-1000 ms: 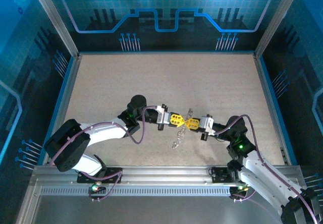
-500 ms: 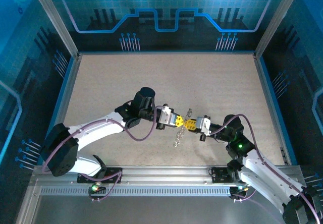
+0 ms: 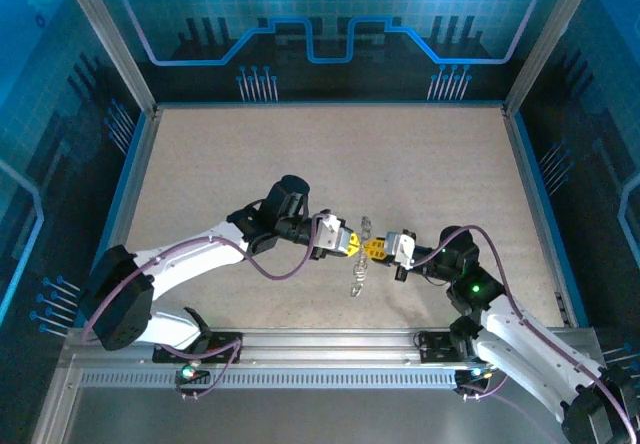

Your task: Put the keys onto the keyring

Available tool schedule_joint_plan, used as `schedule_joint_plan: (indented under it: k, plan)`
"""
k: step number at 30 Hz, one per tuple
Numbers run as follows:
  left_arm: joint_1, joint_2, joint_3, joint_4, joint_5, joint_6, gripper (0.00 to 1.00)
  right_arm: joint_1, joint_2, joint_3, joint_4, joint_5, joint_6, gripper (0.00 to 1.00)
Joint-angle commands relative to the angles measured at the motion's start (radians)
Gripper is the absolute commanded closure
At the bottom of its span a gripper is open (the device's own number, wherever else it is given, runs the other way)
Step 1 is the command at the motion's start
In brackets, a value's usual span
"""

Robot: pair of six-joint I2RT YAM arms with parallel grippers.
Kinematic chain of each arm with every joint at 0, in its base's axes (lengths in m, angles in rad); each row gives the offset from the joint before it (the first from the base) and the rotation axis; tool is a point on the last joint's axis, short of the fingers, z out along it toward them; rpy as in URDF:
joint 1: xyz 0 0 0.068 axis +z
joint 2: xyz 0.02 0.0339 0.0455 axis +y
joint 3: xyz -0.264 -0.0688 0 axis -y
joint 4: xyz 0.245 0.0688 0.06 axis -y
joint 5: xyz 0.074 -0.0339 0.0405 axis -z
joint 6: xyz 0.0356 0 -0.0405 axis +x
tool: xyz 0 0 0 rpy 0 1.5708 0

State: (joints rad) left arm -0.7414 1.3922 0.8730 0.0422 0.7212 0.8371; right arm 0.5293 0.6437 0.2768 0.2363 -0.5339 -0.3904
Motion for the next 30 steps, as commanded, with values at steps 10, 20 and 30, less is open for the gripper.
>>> schedule_joint_plan:
  k: [10,20,30]
  plan:
    - [-0.012,0.044,0.006,0.088,0.028,-0.066,0.87,0.016,0.004,0.031,0.029,0.017,-0.012,1.0]
    - [-0.019,0.045,0.008,0.087,0.038,-0.055,1.0,0.015,0.002,0.022,0.049,0.032,-0.002,1.0]
    - [0.008,-0.006,-0.076,0.359,0.151,-0.231,1.0,0.002,-0.021,0.0,0.103,-0.004,0.025,0.8]
